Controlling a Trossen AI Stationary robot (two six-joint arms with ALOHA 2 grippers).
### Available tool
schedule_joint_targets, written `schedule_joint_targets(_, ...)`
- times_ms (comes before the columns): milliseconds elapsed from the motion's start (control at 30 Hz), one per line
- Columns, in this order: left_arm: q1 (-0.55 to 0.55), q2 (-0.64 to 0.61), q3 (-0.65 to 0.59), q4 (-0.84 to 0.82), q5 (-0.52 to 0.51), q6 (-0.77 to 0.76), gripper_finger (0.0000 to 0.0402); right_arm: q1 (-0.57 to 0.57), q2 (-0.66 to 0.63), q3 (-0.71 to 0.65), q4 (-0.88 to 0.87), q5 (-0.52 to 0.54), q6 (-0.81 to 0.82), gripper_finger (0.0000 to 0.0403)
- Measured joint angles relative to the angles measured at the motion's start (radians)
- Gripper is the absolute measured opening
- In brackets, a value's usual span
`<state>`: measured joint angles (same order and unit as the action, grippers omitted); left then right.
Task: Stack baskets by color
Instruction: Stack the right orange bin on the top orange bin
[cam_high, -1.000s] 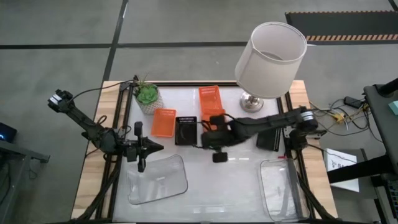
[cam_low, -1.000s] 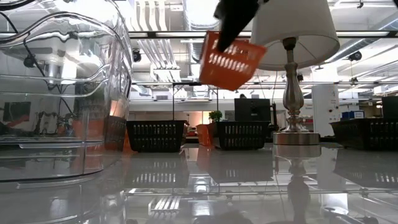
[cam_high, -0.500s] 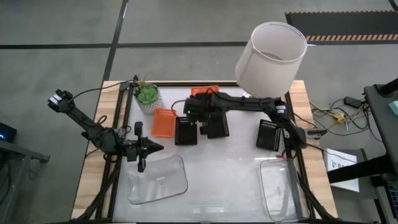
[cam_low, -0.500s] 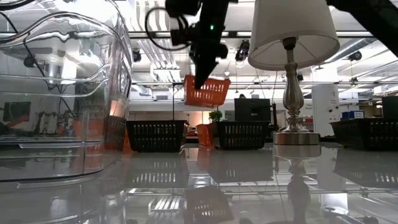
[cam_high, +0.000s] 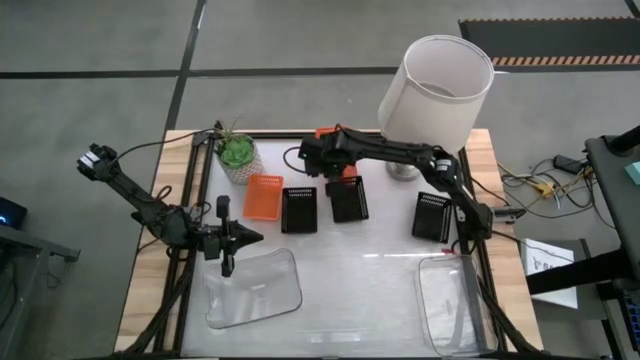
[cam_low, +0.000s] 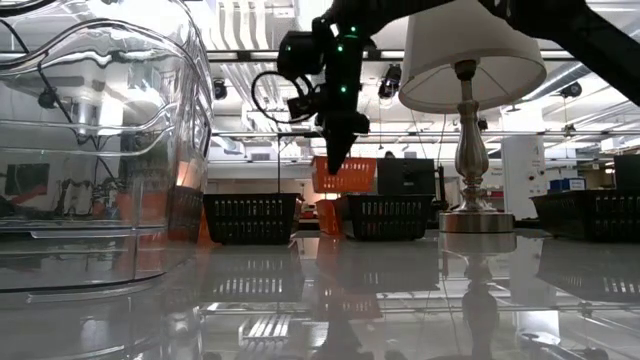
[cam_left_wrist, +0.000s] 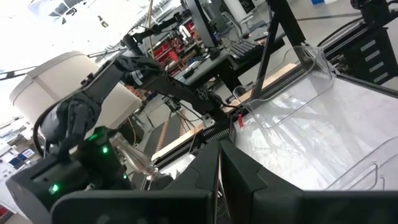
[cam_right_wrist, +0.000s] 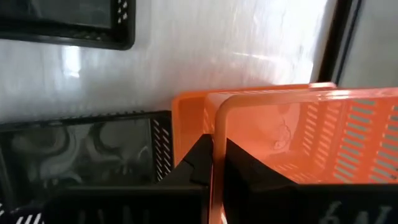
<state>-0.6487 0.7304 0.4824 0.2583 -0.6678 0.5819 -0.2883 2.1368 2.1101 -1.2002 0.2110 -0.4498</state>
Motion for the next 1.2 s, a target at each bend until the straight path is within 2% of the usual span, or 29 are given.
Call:
schedule_joint_targets(67,0.0,0.0,0.0,-0.009,0.0,0.0,0.0,-0.008,0.007,-0.001,0.001,-0.031,-0.004,0.0008)
schedule_joint_targets(833,0.0,0.002,0.0,-0.011,0.0,-0.001,0.0,-0.007,0.023,-0.039,-0.008,-0.028,0.006,0.001)
schedule_joint_targets(1200,0.001,0.002,0.0,-0.012,0.0,-0.003,0.0,-0.007,0.023,-0.043,-0.005,-0.029,0.031,0.0061)
